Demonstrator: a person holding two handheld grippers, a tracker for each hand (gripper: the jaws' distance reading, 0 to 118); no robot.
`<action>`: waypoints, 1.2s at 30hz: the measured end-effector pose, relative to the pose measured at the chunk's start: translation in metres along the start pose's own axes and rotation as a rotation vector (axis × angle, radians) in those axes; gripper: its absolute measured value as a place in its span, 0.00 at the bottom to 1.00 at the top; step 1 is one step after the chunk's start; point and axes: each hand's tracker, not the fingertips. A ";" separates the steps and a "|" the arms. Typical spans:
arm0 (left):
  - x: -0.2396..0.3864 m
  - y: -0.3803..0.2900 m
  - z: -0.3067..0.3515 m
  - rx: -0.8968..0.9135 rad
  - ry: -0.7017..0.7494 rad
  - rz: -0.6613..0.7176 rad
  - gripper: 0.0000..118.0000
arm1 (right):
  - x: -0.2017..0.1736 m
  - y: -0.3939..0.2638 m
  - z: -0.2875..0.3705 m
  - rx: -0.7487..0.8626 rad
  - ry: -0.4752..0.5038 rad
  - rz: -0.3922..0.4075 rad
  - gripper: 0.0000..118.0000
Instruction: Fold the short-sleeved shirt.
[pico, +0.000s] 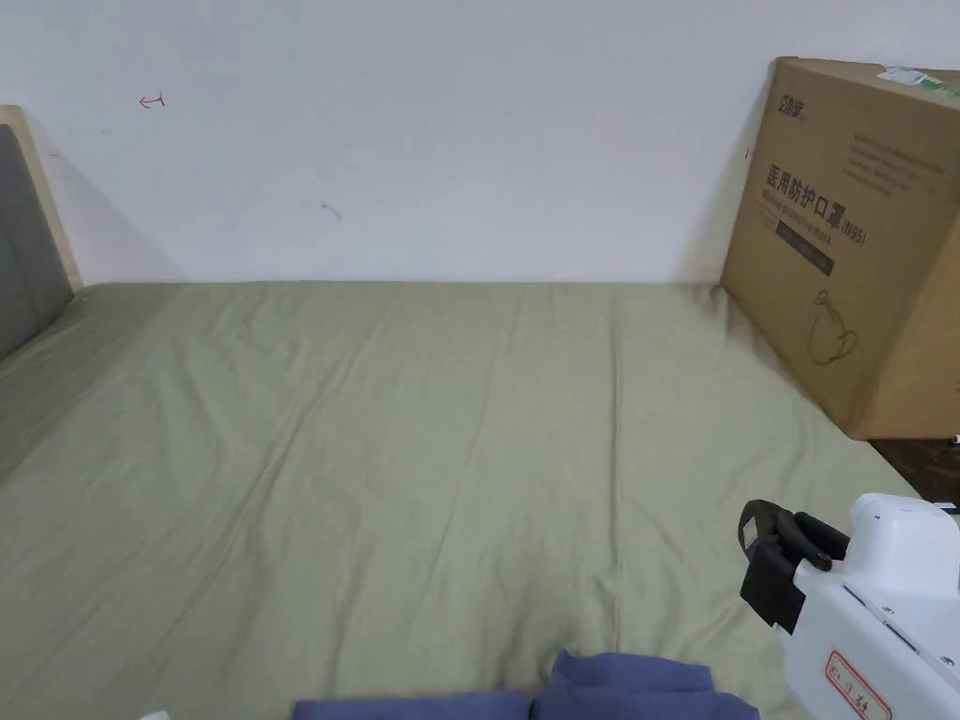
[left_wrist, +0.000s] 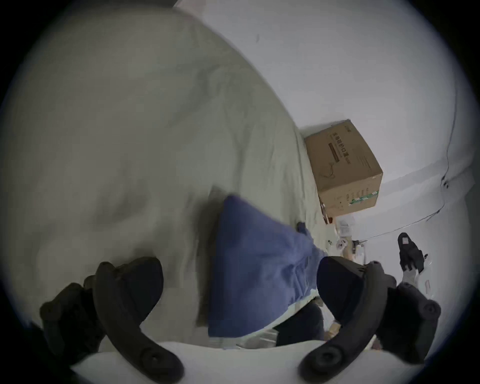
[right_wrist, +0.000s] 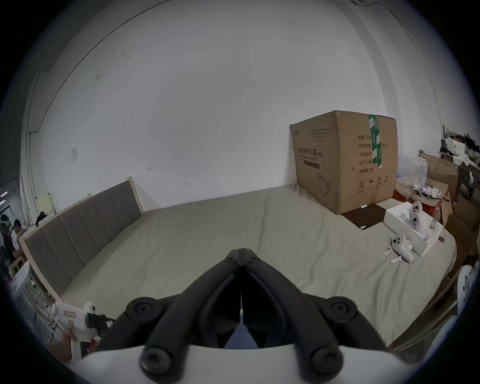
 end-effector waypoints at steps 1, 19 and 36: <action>-0.004 -0.003 -0.006 0.012 -0.034 0.020 1.00 | -0.001 0.000 -0.001 -0.003 0.001 0.004 0.00; -0.013 0.023 0.024 0.105 -0.098 0.207 0.09 | -0.002 0.007 0.005 -0.003 -0.009 0.007 0.00; 0.195 -0.009 -0.009 0.078 0.171 -0.454 0.09 | 0.013 0.003 0.018 0.023 0.015 -0.033 0.00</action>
